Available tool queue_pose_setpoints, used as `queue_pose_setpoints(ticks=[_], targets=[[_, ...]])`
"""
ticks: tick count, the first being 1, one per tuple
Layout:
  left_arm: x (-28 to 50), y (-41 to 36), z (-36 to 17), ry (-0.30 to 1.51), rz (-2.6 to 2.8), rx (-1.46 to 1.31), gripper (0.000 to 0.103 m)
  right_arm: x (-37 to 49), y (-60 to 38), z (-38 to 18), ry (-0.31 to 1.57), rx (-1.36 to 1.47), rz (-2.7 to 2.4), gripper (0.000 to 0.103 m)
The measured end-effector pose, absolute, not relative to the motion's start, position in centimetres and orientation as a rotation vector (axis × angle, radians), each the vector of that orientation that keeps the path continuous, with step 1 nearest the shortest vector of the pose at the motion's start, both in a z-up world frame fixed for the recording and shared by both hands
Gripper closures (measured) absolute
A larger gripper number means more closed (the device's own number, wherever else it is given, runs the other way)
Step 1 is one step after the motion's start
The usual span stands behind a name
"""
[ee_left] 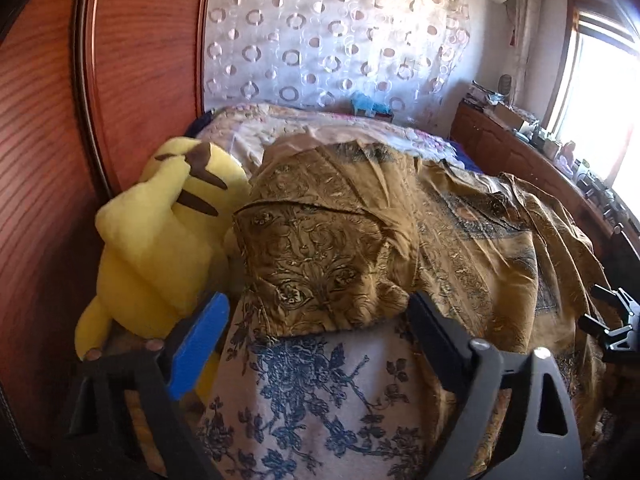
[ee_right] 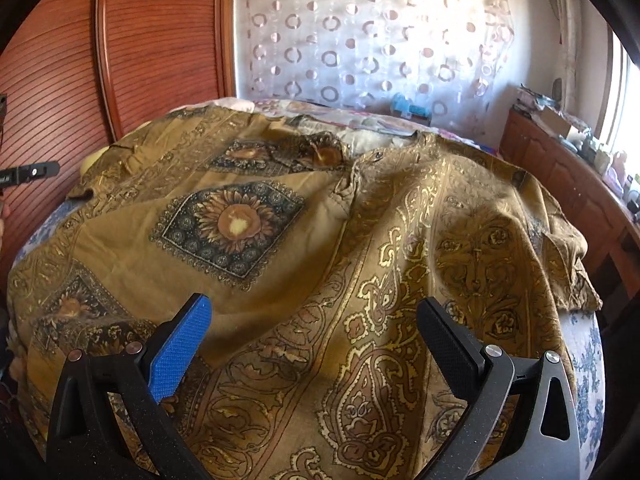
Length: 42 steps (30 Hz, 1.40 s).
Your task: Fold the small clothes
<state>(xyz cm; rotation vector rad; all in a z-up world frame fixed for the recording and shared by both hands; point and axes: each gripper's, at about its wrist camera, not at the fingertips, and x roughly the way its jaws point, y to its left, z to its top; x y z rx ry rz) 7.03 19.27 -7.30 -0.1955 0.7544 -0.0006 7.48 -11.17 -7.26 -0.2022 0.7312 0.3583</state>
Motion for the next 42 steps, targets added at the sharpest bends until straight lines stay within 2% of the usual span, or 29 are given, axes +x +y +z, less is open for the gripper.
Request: queue_pose_setpoints(ticks=[2, 3, 5, 7, 9, 13, 17, 18, 19, 21, 31, 40, 42], targets=[[7.9, 19.8, -7.8, 0.779, -0.012, -0.203, 0.018, 7.6, -10.8, -7.4, 0.732, -0.215, 0.36, 0.0], [8.3, 20.1, -8.2, 0.794, -0.017, -0.21, 0.026, 7.5, -10.8, -7.4, 0.73, -0.219, 0.361, 0.0], [9.2, 20.7, -9.0, 0.826, -0.014, -0.226, 0.029, 7.6, -10.7, -7.4, 0.73, -0.224, 0.363, 0.0], [9.8, 21.2, -9.7, 0.849, -0.015, -0.245, 0.042, 7.7, -10.6, -7.6, 0.742, -0.226, 0.371, 0.0], [10.4, 21.6, -10.6, 0.878, -0.022, -0.262, 0.046, 7.9, -10.6, -7.8, 0.762, -0.228, 0.381, 0.0], [10.5, 21.4, -11.4, 0.9, -0.026, -0.238, 0.063, 8.2, -10.5, -8.1, 0.782, -0.225, 0.391, 0.0], [10.2, 20.8, -11.1, 0.889, -0.032, -0.172, 0.071, 8.1, -10.5, -8.1, 0.78, -0.219, 0.391, 0.0], [10.2, 20.7, -11.0, 0.887, -0.023, -0.153, 0.077, 8.1, -10.5, -8.1, 0.78, -0.219, 0.391, 0.0], [10.1, 20.6, -10.8, 0.882, -0.009, -0.133, 0.09, 8.1, -10.5, -8.1, 0.78, -0.218, 0.391, 0.0], [9.8, 20.5, -10.1, 0.854, -0.006, -0.107, 0.096, 8.2, -10.5, -8.1, 0.781, -0.218, 0.391, 0.0], [10.1, 17.2, -4.4, 0.726, -0.042, -0.01, 0.099, 8.2, -10.5, -8.1, 0.779, -0.217, 0.391, 0.0], [12.6, 7.1, 0.8, 0.653, -0.243, 0.103, 0.099, 8.1, -10.6, -7.9, 0.778, -0.213, 0.394, 0.0], [12.5, 5.2, 1.0, 0.659, -0.269, 0.126, 0.091, 8.1, -10.6, -7.9, 0.777, -0.209, 0.395, 0.0]])
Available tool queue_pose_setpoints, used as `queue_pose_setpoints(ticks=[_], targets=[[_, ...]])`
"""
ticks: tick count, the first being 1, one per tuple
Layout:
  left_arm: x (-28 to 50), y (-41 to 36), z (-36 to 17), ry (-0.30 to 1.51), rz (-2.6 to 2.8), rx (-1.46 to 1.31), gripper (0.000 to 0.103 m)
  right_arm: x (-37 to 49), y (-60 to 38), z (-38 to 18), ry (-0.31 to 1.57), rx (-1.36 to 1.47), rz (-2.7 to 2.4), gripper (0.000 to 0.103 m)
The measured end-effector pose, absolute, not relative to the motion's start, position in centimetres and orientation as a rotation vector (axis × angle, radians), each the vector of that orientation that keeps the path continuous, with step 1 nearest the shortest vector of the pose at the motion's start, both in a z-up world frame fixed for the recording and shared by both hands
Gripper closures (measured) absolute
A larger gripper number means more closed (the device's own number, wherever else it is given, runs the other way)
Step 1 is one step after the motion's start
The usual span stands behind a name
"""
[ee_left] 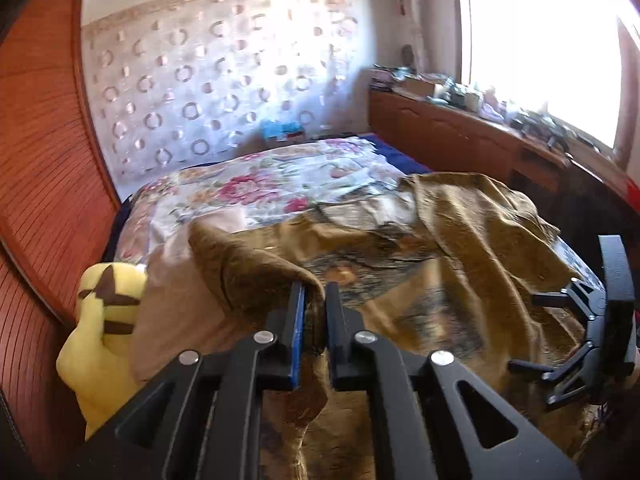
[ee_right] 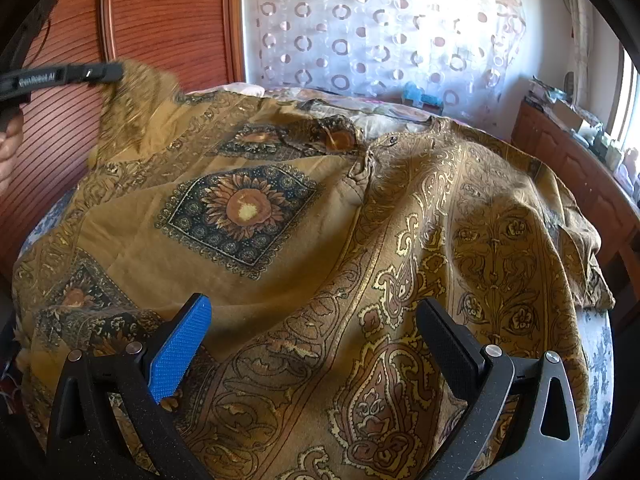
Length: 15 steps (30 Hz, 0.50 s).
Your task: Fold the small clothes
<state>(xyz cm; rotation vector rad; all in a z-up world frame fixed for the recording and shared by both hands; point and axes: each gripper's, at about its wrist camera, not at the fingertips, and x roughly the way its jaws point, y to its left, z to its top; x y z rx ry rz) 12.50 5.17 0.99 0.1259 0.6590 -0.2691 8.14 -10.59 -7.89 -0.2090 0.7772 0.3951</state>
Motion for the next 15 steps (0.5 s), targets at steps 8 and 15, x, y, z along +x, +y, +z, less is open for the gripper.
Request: queue_pose_setpoints(ticks=[8, 15], targets=[[11.7, 4.7, -1.3, 0.73, -0.27, 0.147, 0.065, 7.9, -10.7, -7.9, 0.775, -0.199, 0.403, 0.0], [12.4, 7.3, -5.8, 0.824, -0.193, 0.127, 0.054, 7.9, -10.8, -8.0, 0.778, -0.201, 0.403, 0.0]])
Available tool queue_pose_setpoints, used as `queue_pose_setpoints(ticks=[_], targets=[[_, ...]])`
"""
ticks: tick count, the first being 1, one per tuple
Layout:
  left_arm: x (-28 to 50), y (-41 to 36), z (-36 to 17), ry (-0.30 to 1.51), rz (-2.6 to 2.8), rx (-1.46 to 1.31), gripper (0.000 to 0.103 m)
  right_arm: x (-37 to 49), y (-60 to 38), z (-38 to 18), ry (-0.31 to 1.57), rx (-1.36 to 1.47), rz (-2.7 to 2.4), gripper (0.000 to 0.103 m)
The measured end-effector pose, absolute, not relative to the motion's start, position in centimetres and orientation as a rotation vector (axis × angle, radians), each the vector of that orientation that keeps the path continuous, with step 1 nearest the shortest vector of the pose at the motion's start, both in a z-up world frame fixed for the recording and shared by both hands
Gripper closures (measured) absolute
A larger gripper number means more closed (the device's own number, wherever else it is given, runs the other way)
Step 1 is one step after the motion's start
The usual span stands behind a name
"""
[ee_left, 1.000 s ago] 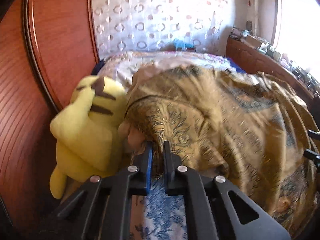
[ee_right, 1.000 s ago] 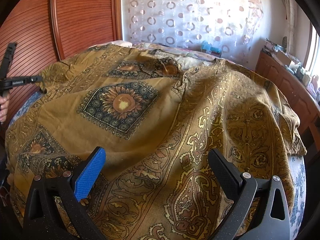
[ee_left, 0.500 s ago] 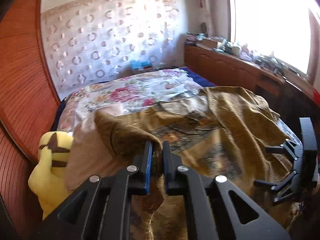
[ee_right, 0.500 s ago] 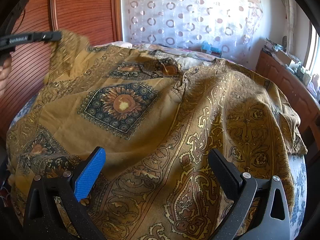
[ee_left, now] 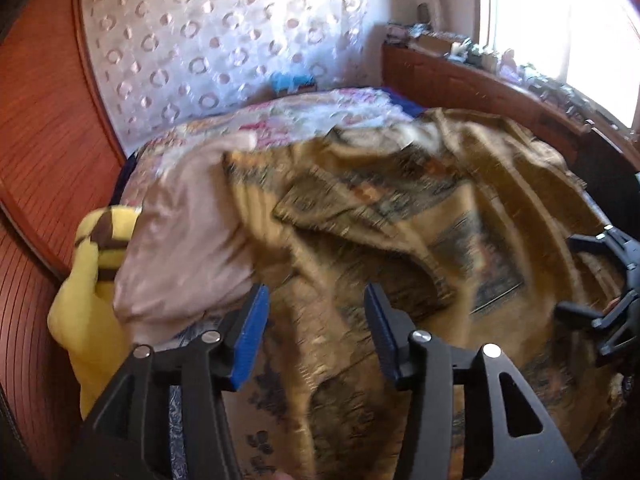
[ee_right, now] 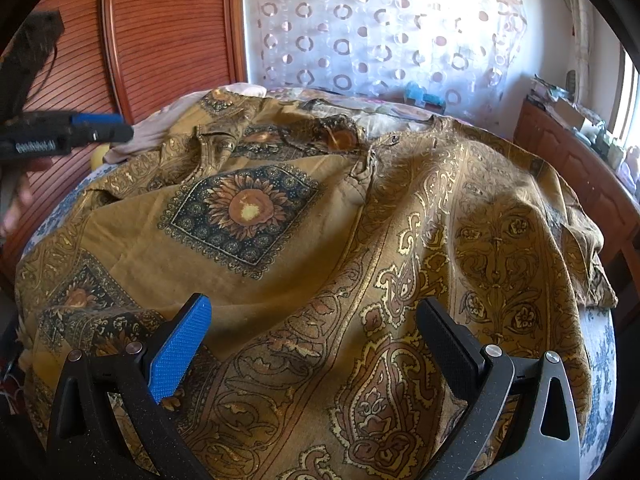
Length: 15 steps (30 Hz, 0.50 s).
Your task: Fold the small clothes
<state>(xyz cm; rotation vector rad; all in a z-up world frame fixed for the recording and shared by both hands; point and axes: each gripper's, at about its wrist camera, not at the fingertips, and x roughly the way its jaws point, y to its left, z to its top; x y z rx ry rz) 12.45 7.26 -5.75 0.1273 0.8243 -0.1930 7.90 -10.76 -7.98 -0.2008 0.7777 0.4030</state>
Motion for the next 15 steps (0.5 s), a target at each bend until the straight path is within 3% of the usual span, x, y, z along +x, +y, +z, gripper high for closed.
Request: queue_pose_setpoints(ticks=[8, 15], targets=[[13.7, 8.8, -9.9, 0.905, -0.15, 0.094, 0.052, 8.0, -10.4, -8.3, 0.795, -0.215, 0.406, 0.0], [13.8, 9.7, -10.1, 0.875, -0.172, 0.031, 0.049, 8.5, -10.5, -8.7, 0.83, -0.213, 0.421, 0.0]])
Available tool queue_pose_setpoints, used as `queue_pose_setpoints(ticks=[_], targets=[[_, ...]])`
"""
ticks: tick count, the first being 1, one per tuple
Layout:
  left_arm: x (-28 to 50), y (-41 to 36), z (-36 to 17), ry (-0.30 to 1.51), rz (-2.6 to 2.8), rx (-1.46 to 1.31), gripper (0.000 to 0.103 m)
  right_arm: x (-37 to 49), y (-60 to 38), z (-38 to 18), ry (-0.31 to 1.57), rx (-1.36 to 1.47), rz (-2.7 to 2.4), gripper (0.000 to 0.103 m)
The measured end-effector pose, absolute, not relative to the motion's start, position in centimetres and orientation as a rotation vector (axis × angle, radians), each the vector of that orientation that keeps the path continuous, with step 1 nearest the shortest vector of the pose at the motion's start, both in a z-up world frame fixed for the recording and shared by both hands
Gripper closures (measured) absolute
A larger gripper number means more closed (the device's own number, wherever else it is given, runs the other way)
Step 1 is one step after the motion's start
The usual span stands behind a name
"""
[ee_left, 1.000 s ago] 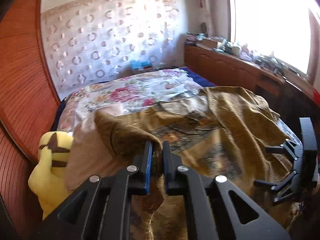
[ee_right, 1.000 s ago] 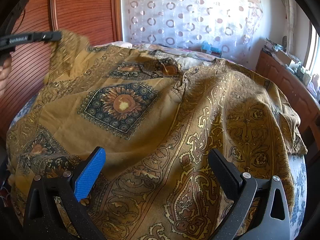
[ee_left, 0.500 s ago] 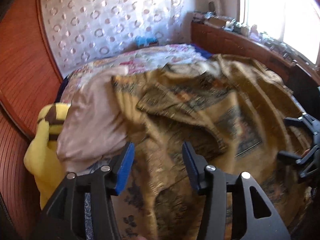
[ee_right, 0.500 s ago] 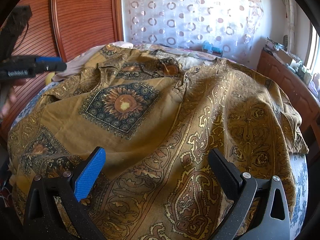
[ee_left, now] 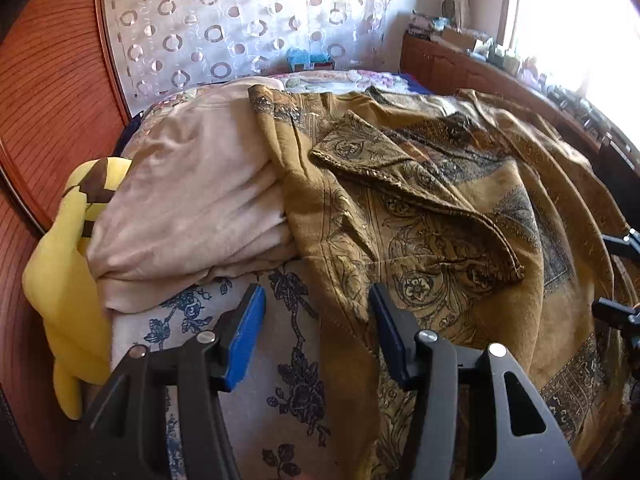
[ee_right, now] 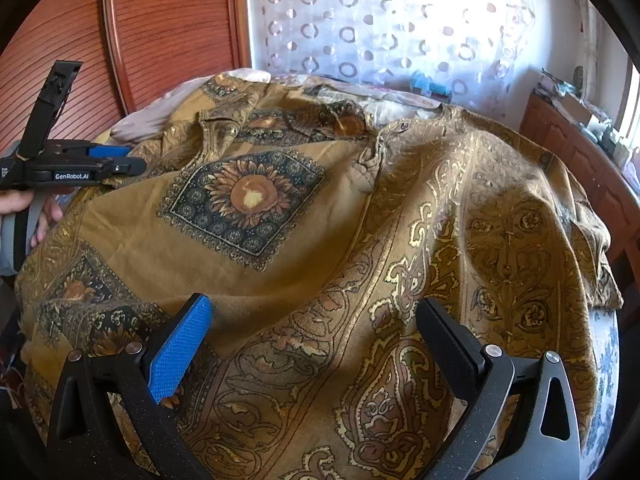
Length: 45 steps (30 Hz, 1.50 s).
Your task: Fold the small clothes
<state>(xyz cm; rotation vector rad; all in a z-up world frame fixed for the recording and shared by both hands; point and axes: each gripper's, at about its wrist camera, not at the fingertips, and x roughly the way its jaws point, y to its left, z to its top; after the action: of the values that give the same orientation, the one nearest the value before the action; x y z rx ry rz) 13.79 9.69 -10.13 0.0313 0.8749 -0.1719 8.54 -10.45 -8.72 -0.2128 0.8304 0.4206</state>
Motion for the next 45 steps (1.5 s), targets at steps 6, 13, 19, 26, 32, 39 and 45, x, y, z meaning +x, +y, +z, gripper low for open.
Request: queue_pose_setpoints(ticks=[6, 13, 19, 26, 32, 39, 45], targets=[[13.6, 9.8, -10.1, 0.873, -0.171, 0.029, 0.048, 9.1, -9.9, -9.5, 0.885, -0.25, 0.404, 0.0], [13.9, 9.9, -10.0, 0.877, -0.166, 0.025, 0.048, 8.9, -10.0, -9.2, 0.864, -0.254, 0.404, 0.0], [13.7, 9.9, -10.1, 0.874, -0.16, 0.024, 0.047, 9.6, -9.5, -5.7, 0.772, -0.237, 0.462, 0.0], [13.7, 9.9, -9.9, 0.874, -0.16, 0.016, 0.047, 14.7, -4.8, -3.4, 0.736, -0.27, 0.581, 0.034], [13.8, 10.2, -9.8, 0.873, -0.16, 0.012, 0.047, 19.1, 1.2, -4.3, 0.757, -0.309, 0.696, 0.055], [13.9, 10.2, -9.8, 0.873, -0.16, 0.013, 0.047, 22.3, 6.0, -6.6, 0.816, -0.359, 0.763, 0.057], [13.8, 10.2, -9.8, 0.873, -0.16, 0.012, 0.047, 22.6, 7.7, -7.7, 0.835, -0.417, 0.788, 0.066]])
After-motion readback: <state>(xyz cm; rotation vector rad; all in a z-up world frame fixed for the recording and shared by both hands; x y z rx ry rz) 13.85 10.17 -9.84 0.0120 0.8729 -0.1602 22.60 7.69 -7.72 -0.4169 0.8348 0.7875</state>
